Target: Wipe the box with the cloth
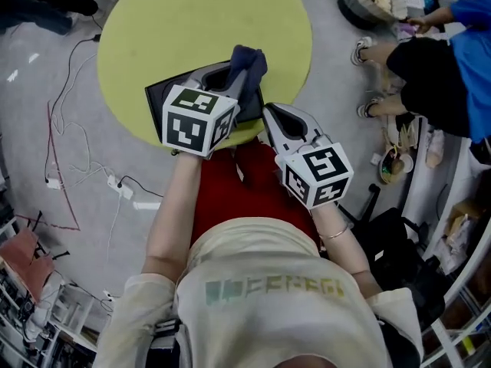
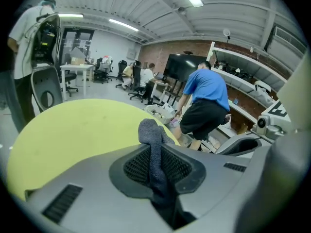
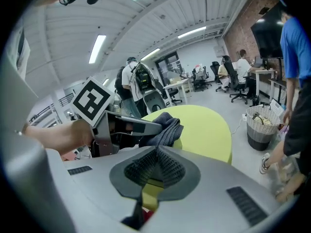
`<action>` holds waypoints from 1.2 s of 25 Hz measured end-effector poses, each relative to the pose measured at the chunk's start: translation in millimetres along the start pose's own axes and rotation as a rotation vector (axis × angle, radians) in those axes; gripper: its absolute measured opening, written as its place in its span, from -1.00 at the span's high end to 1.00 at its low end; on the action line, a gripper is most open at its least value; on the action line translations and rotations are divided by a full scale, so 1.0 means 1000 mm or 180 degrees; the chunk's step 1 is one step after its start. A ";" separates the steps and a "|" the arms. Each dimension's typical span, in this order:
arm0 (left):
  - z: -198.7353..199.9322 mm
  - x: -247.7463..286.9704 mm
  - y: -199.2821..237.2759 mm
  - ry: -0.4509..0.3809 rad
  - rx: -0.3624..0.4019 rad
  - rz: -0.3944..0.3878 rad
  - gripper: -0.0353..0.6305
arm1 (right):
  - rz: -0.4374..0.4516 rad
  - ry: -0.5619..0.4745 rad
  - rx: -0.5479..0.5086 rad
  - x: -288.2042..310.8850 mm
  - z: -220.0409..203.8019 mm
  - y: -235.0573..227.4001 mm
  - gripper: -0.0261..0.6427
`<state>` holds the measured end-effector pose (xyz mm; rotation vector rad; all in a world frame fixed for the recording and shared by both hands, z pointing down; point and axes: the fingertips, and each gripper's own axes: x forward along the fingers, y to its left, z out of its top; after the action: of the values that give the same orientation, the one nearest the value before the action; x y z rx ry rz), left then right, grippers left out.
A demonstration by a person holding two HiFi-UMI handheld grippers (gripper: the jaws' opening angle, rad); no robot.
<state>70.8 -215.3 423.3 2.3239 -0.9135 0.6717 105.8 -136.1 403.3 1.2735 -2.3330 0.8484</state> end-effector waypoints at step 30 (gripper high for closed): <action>-0.066 -0.185 0.109 -0.0437 -0.0108 0.0718 0.71 | 0.0005 0.0092 -0.0310 0.040 -0.027 0.131 0.81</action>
<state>-143.4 -156.9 389.3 2.2794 -1.2538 0.5857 -25.7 -89.2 401.7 1.2119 -2.3229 0.7390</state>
